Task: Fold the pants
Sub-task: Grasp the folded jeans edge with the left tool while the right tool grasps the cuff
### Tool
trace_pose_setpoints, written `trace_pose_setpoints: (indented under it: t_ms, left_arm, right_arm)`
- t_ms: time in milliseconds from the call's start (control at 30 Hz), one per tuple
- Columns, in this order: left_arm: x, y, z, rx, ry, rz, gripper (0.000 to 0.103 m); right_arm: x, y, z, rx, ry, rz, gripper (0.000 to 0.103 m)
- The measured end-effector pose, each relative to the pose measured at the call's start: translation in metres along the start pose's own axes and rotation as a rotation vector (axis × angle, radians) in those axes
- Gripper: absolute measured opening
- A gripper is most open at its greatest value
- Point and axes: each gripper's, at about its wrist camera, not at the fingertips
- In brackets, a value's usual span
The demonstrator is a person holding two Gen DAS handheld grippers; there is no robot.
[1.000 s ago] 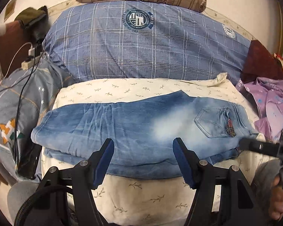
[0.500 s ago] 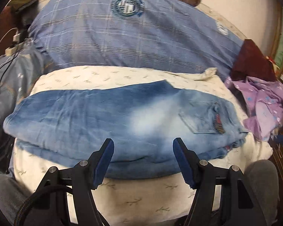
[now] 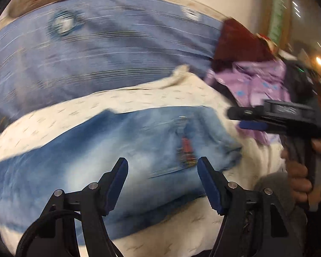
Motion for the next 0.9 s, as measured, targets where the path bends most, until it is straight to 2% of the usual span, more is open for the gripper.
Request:
trace_pose_setpoints:
  t_ms: [67, 333, 567, 633, 733, 800, 833, 900]
  left_arm:
    - [-0.017, -0.007, -0.015, 0.014, 0.011, -0.067, 0.067]
    - [-0.069, -0.010, -0.065, 0.067, 0.066, -0.268, 0.067]
    - [-0.122, -0.011, -0.122, 0.140, 0.024, -0.511, 0.067]
    - [-0.131, -0.010, -0.137, 0.162, 0.022, -0.540, 0.067]
    - [-0.136, -0.006, -0.153, 0.163, -0.032, -0.541, 0.067]
    - [-0.143, -0.001, -0.166, 0.148, -0.128, -0.546, 0.055]
    - [-0.147, 0.002, -0.168, 0.144, -0.145, -0.551, 0.054]
    - [-0.153, 0.005, -0.169, 0.119, -0.179, -0.542, 0.041]
  right_arm:
    - [-0.021, -0.002, -0.006, -0.003, 0.007, -0.050, 0.074]
    - [-0.077, 0.015, -0.005, -0.051, -0.069, -0.179, 0.074]
    - [-0.112, 0.016, -0.006, -0.051, -0.192, -0.296, 0.076]
    - [-0.117, 0.016, -0.011, -0.036, -0.211, -0.321, 0.076]
    - [-0.121, 0.016, -0.015, -0.007, -0.230, -0.326, 0.076]
    - [-0.124, 0.016, -0.016, -0.001, -0.231, -0.330, 0.076]
    - [-0.126, 0.016, -0.017, 0.001, -0.237, -0.337, 0.076]
    - [-0.133, 0.017, -0.018, -0.002, -0.271, -0.373, 0.076]
Point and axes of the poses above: each gripper's, at about its wrist camera, not at the fingertips, and z roughly against the way its jaws point, x to its left, y to its underside, and after that the axes turned 6 degrees about x, right-handed
